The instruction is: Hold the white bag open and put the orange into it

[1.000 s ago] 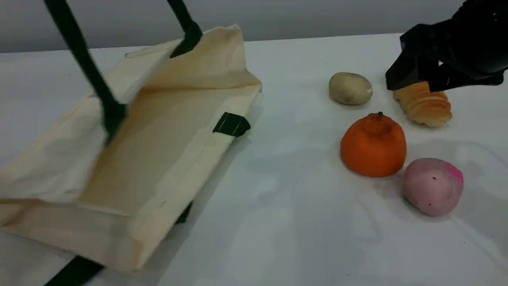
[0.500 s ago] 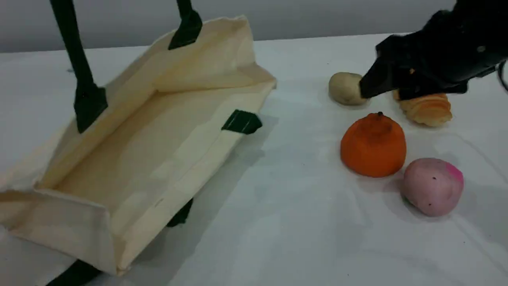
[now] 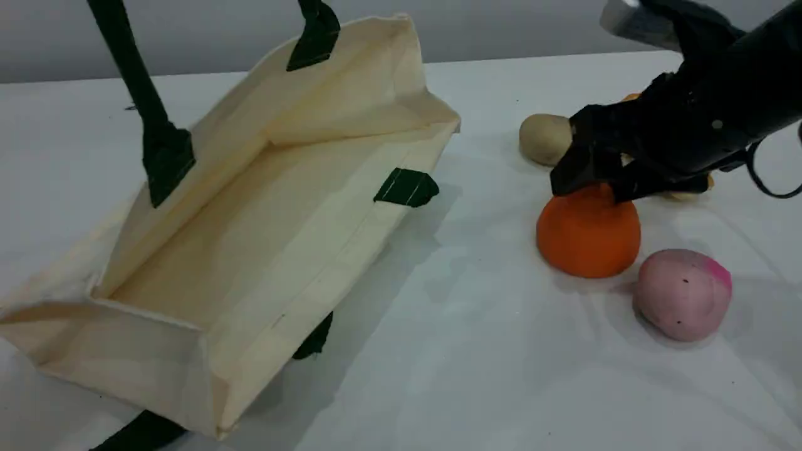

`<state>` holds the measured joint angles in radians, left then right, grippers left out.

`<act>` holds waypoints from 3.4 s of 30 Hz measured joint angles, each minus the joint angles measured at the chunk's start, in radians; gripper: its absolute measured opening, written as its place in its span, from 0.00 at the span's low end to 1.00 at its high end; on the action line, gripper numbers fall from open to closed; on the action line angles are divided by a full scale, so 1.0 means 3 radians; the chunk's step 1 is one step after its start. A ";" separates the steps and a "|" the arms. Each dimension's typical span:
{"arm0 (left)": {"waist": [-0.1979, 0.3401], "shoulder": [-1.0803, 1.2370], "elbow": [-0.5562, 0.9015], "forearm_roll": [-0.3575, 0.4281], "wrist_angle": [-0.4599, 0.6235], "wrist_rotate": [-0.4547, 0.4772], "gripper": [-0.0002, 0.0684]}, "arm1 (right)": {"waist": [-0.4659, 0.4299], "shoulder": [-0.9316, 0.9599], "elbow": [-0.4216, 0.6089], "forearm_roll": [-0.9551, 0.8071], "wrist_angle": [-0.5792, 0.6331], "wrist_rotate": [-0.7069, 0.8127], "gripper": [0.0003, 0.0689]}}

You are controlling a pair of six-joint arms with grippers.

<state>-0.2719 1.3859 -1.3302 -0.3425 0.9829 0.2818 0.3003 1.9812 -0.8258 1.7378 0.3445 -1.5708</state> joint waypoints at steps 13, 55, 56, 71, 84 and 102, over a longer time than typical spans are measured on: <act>0.0000 -0.0003 0.0000 -0.0023 0.0022 0.0013 0.11 | 0.0000 0.0215 -0.0036 0.0024 -0.0093 0.0000 0.39; 0.0000 -0.0010 -0.0203 -0.0151 0.0149 0.0155 0.11 | 0.0851 -0.1250 -0.0160 -0.0463 0.0888 0.0753 0.08; 0.0000 -0.0010 -0.0203 -0.0176 0.0157 0.0155 0.11 | 0.0864 -0.1250 -0.0179 -0.0463 0.0858 0.0753 0.08; 0.0000 -0.0010 -0.0331 -0.0207 0.0192 0.0163 0.11 | 0.0923 -0.0666 -0.0603 -0.0327 0.1035 0.0756 0.08; 0.0000 -0.0010 -0.0331 -0.0169 0.0196 0.0163 0.11 | 0.1404 0.0033 -0.1064 -0.0310 0.0920 0.0637 0.08; 0.0000 -0.0007 -0.0331 -0.0172 0.0195 0.0167 0.11 | 0.1393 -0.0083 -0.1064 -0.0341 0.0988 0.0243 0.68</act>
<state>-0.2719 1.3839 -1.4294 -0.3942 1.0413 0.3319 0.7182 1.9562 -1.1449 1.6355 0.6408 -1.4980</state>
